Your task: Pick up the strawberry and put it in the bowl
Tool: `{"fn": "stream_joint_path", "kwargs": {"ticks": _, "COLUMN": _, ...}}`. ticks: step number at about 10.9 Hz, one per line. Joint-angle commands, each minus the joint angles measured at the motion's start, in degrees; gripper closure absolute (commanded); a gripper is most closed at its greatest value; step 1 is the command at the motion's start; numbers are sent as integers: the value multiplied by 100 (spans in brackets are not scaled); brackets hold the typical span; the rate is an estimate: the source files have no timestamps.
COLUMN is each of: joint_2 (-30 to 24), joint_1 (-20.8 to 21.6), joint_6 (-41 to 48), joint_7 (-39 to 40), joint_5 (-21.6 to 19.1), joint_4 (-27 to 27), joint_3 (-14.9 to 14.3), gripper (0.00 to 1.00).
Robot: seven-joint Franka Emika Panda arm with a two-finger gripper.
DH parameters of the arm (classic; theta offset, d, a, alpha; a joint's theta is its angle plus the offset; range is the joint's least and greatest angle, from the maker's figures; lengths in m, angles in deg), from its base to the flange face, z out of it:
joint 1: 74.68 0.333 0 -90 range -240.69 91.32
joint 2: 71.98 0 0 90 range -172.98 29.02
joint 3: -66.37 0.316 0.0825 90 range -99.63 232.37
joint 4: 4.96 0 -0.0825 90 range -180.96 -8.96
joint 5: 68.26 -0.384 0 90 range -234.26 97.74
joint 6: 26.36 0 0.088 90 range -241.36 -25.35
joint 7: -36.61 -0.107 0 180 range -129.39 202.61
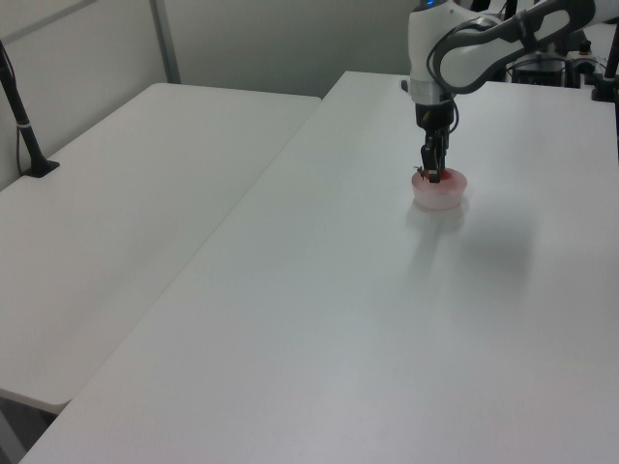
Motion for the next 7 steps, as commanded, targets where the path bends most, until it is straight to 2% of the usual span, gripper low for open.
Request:
{"fn": "stream_joint_path", "kwargs": {"ticks": 1, "joint_2": -28, "joint_1": 59, "joint_6": 48, "joint_7": -137, "joint_5": -79, "joint_4": -19, "joint_3": -39, "gripper": 0}}
{"fn": "stream_joint_path", "kwargs": {"ticks": 4, "joint_2": -229, "joint_1": 102, "joint_6": 144, "joint_7": -618, "joint_5": -44, "joint_4": 155, "joint_3": -39, "gripper": 0}}
{"fn": "stream_joint_path", "kwargs": {"ticks": 5, "joint_2": -439, "joint_1": 94, "joint_6": 667, "joint_7": -908, "joint_5": -61, "joint_4": 435, "joint_3": -39, "gripper": 0}}
{"fn": "stream_joint_path", "kwargs": {"ticks": 7, "joint_2": -1027, "joint_1": 94, "joint_6": 1496, "joint_7": -946, "joint_5": -88, "joint_4": 885, "joint_3": -48, "gripper": 0}}
